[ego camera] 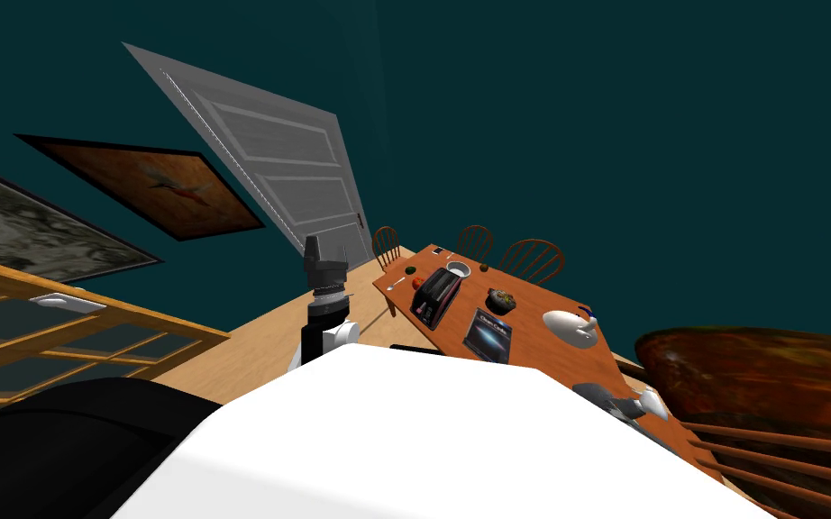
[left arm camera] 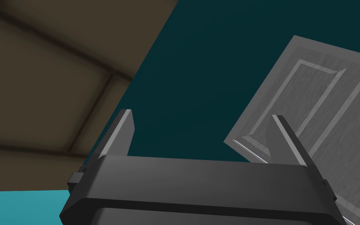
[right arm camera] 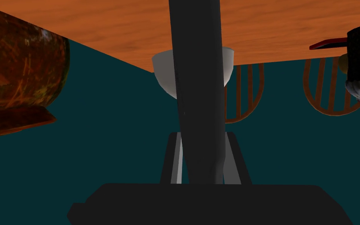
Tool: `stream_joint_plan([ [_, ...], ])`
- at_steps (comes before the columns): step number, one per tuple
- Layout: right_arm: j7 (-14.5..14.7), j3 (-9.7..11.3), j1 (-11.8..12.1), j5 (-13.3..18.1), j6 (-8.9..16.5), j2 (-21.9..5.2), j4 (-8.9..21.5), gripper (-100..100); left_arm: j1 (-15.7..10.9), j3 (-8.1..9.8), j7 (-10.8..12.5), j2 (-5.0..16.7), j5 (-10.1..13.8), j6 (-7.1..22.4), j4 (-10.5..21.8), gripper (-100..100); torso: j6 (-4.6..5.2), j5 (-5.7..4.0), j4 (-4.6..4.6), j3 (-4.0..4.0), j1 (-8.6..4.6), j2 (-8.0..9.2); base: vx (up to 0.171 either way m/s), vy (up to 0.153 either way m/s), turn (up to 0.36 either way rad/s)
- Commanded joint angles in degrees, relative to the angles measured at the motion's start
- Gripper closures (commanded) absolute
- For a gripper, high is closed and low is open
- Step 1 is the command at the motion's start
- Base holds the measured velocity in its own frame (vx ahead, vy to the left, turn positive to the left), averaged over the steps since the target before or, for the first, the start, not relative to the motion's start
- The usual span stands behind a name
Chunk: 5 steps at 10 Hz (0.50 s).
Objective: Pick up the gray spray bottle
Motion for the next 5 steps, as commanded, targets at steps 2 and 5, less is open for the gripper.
stream_joint_plan([
  [2, 0.01, 0.02, -0.02, 0.0, -0.02, 0.01, -0.01, 100, 0.0, 0.0, 0.0, 0.0, 0.0, 0.0, 0.0, 0, 0.03, 0.0, 0.0, 0.02, -0.03, 0.03, 0.0, 0.0, 0.0],
  [5, 0.78, 2.13, -1.7, -0.71, 2.84, 0.96, -2.34, 100, 0.0, 0.0, 0.0, 0.0, 0.0, 0.0, 0.0, 0, 0.03, 0.01, 0.0, 0.03, -0.04, 0.06, -0.033, -0.008, -0.01],
])
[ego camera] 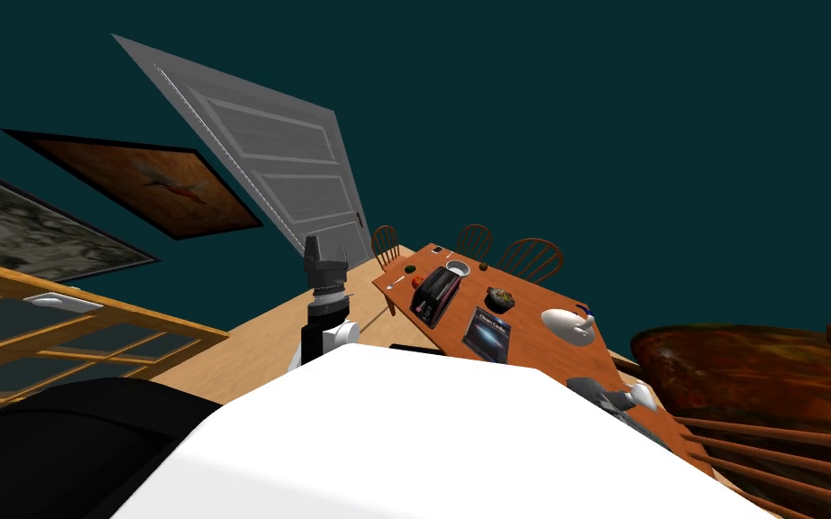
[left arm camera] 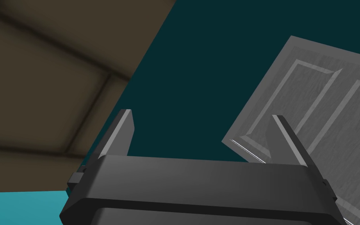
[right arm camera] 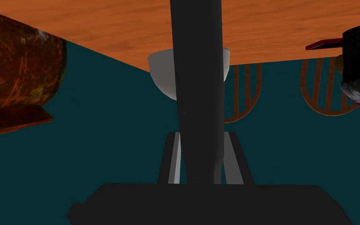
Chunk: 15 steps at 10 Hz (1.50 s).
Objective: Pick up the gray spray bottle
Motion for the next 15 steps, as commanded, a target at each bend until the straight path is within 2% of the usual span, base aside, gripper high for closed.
stream_joint_plan([
  [1, 0.26, 1.11, -0.93, -0.31, 1.85, 0.09, -0.72, 100, 0.0, 0.0, 0.0, 0.0, 0.0, 0.0, 0.0, 0, 0.0, 0.0, 0.0, 0.0, 0.0, 0.0, -0.123, -0.032, 0.017],
  [2, 1.07, 3.49, -2.8, -1.12, 4.22, 0.9, -3.19, 100, 0.0, 0.0, 0.0, 0.0, 0.0, 0.0, 0.0, 0, 0.03, -0.05, 0.01, 0.06, -0.08, 0.1, -0.194, -0.051, -0.01],
  [3, 1.07, 3.49, -2.8, -1.12, 6.38, 0.9, -3.19, 100, -0.01, 0.0, 0.0, 0.0, 0.0, 0.0, 0.0, 0, 0.02, -0.08, 0.06, 0.2, -0.15, 0.35, -0.159, -0.069, 0.009],
  [4, 1.87, 5.87, -4.66, -1.92, 8.0, 1.7, -5.66, 100, -0.01, 0.0, 0.0, 0.0, 0.0, 0.0, 0.01, 0, 0.09, -0.11, 0.04, 0.18, -0.34, 0.32, -0.145, -0.072, -0.036],
  [6, 1.87, 5.87, -4.66, -1.92, 10.96, 1.7, -5.66, 100, -0.01, 0.0, 0.0, 0.0, 0.0, 0.0, 0.01, 0, 0.07, -0.18, 0.0, 0.09, -0.42, 0.18, -0.087, -0.033, 0.015],
  [7, 2.68, 8.25, -6.53, -2.72, 13.08, 2.51, -8.12, 100, 0.0, 0.0, 0.0, 0.0, 0.0, 0.0, 0.0, 0, 0.15, -0.2, -0.07, -0.02, -0.43, -0.01, -0.113, -0.029, -0.051],
  [9, 2.68, 8.25, -6.53, -2.72, 15.52, 2.51, -8.12, 100, 0.0, 0.0, 0.0, 0.0, 0.0, 0.0, 0.01, 0, 0.04, -0.3, -0.05, 0.0, -0.54, 0.04, -0.083, -0.036, 0.015],
  [10, 3.48, 10.63, -8.4, -3.53, 17.26, 3.32, -10.59, 100, 0.0, 0.0, 0.0, 0.0, 0.0, 0.0, 0.01, 0, 0.1, -0.28, -0.1, -0.09, -0.52, -0.12, -0.104, -0.033, -0.034],
  [12, 3.48, 10.63, -8.4, -3.53, 20.07, 3.32, -10.59, 100, 0.0, 0.0, 0.0, 0.0, 0.0, 0.0, 0.01, 0, 0.08, -0.28, -0.07, -0.02, -0.51, 0.01, -0.087, -0.029, 0.009],
  [13, 4.29, 13.01, -10.26, -4.33, 22.06, 4.12, -13.06, 100, 0.0, 0.0, 0.0, 0.0, 0.0, 0.0, 0.01, 0, 0.14, -0.28, -0.11, -0.1, -0.48, -0.12, -0.109, -0.047, -0.044],
  [14, 4.29, 13.01, -10.26, -4.33, 23.91, 4.12, -13.06, 100, 0.0, 0.0, 0.0, 0.0, 0.0, 0.0, 0.0, 0, 0.05, -0.27, -0.07, -0.05, -0.5, -0.05, -0.113, -0.046, 0.016],
  [15, 5.09, 15.39, -12.13, -5.13, 25.93, 4.93, -15.52, 100, 0.0, 0.0, 0.0, 0.0, 0.0, 0.0, 0.01, 0, 0.11, -0.26, -0.08, -0.03, -0.51, -0.01, -0.157, -0.069, -0.018],
])
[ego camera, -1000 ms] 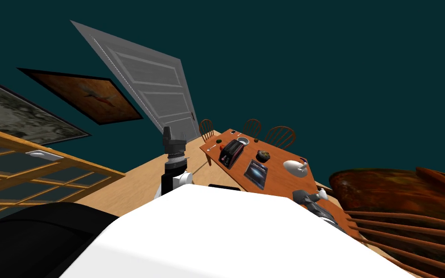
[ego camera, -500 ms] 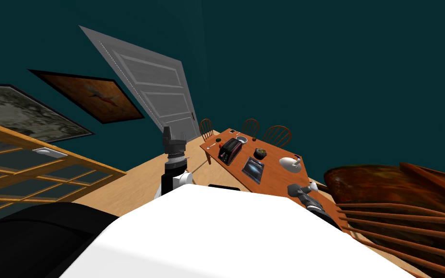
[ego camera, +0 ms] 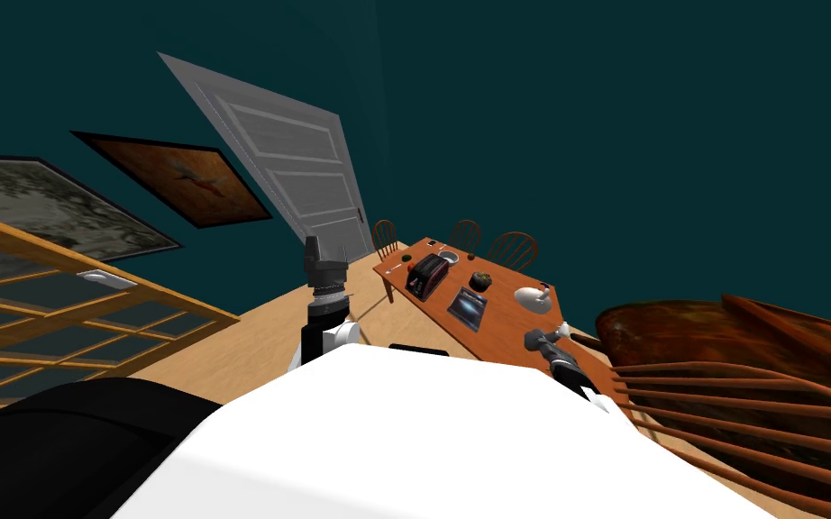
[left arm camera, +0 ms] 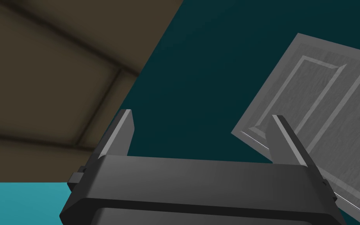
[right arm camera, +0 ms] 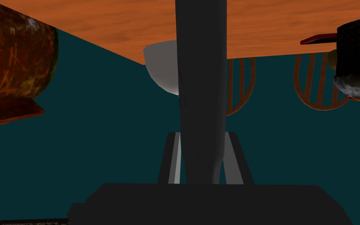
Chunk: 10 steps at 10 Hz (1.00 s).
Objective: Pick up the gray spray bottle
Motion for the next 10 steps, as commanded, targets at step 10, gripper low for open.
stream_joint_plan([
  [10, 3.46, 7.86, -7.18, -2.73, 17.83, 3.0, -7.68, 100, 0.0, -0.01, 0.0, 0.0, 0.0, 0.0, 0.0, 0, 0.02, 0.03, -0.01, -0.03, 0.13, -0.09, -0.106, -0.035, -0.003],
])
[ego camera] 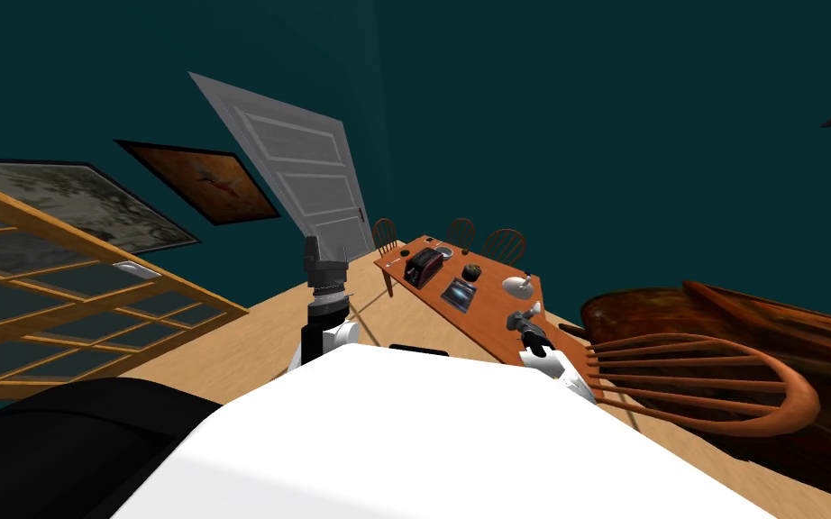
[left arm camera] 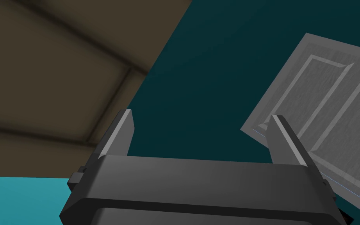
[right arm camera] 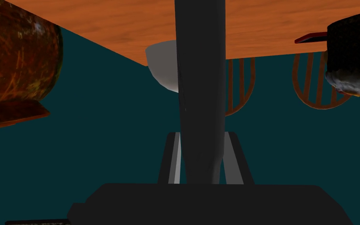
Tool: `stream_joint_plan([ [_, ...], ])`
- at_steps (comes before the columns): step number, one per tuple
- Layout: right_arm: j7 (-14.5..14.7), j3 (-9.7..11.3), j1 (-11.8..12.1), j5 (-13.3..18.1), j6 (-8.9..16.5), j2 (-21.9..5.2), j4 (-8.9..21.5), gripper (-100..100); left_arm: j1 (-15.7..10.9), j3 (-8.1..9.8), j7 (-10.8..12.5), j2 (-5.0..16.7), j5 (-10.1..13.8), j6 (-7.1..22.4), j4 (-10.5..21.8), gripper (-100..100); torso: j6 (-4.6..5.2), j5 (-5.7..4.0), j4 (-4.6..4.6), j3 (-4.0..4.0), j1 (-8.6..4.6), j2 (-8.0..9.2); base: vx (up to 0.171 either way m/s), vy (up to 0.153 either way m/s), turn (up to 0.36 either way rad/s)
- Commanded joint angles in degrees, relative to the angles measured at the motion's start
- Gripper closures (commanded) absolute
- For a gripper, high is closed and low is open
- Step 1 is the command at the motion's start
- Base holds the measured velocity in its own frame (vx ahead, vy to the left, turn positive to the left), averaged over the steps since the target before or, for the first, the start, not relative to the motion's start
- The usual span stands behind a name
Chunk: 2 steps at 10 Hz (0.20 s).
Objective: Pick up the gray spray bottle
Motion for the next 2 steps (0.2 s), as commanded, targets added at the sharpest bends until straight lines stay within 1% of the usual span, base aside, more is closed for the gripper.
stream_joint_plan([
  [1, 0.0, 0.0, 0.0, 0.0, 0.0, 0.0, 0.0, 100, 0.0, 0.0, 0.0, 0.0, 0.0, 0.0, 0.0, 0, 0.0, 0.0, 0.0, 0.0, 0.0, 0.0, -0.011, -0.007, -0.001],
  [2, 0.02, 0.02, 0.02, -0.01, 0.28, 0.0, -0.01, 0, 0.0, 0.0, 0.0, 0.0, 0.0, 0.0, 0.0, 0, -0.01, 0.01, -0.02, -0.07, 0.06, -0.12, 0.0, 0.0, 0.0],
])
